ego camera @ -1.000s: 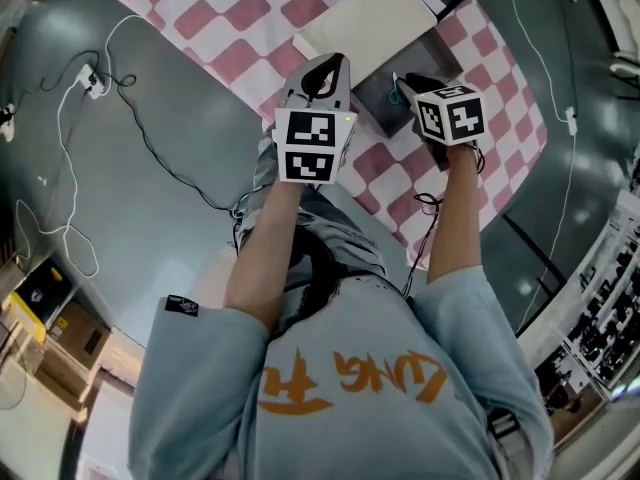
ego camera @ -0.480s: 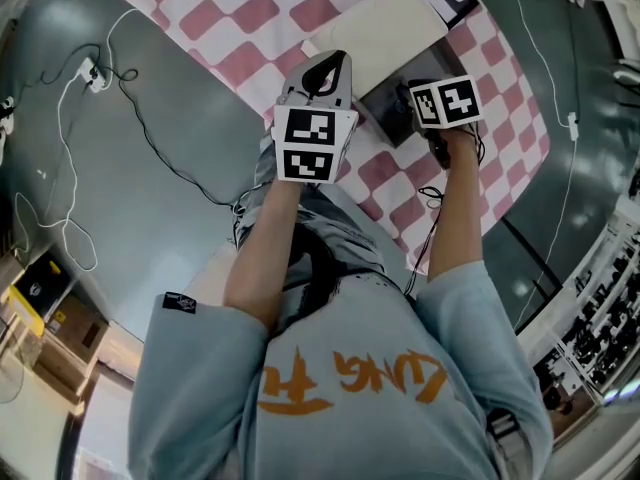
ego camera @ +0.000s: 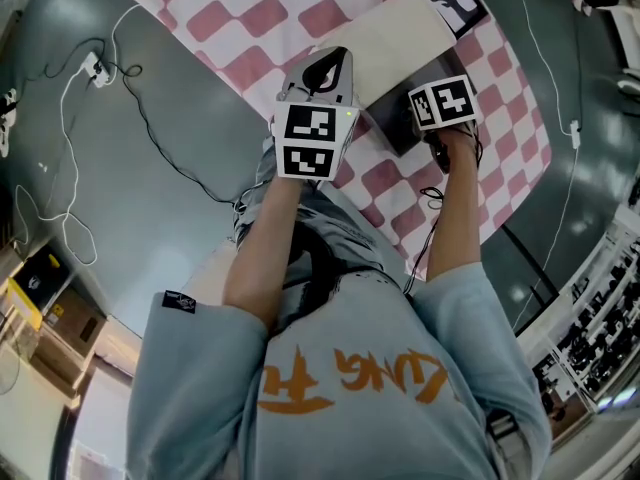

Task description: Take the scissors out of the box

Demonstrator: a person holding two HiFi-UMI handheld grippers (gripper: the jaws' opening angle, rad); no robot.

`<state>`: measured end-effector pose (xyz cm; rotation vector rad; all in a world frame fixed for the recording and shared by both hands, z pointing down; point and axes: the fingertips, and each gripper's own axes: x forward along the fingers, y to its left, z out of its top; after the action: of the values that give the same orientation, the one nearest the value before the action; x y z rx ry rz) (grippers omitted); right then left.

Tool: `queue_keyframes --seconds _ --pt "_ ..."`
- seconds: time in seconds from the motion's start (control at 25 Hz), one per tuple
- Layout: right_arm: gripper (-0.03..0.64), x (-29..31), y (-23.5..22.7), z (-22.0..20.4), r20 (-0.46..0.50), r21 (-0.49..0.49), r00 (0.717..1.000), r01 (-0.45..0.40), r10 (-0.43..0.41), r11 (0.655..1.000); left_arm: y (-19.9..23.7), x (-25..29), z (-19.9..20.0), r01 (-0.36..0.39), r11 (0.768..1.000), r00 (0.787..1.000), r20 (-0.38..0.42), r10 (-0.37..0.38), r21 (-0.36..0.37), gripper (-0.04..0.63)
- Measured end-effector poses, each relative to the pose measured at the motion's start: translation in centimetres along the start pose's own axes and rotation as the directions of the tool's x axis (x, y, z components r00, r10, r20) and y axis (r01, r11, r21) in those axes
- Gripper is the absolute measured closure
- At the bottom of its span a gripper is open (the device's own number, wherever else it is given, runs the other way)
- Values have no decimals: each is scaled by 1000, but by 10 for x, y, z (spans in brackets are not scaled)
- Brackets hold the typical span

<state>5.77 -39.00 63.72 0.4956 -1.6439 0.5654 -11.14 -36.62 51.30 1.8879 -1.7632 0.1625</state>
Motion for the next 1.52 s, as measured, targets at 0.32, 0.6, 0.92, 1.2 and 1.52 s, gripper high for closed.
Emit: queue_keyframes --seconds 0.32,0.6,0.92,1.2,1.52 --pt "566 6 -4 -3 -60 -18 997 55 -56 998 -3 4 0 7 1000 1000 -8 -7 12 575" --pt "578 6 -3 -3 -61 -4 997 51 -51 999 0 1 3 2 1000 1000 -2 -2 12 575" --pt "586 1 -1 -3 -31 13 998 54 -53 998 1 -8 3 -2 1000 1000 6 2 10 575" --pt "586 -25 -5 3 117 94 986 106 -117 990 -6 -16 2 3 1000 1000 16 -3 12 575" --pt "586 -60 5 9 324 119 934 120 -153 986 -22 -28 -3 18 1000 999 28 -19 12 575"
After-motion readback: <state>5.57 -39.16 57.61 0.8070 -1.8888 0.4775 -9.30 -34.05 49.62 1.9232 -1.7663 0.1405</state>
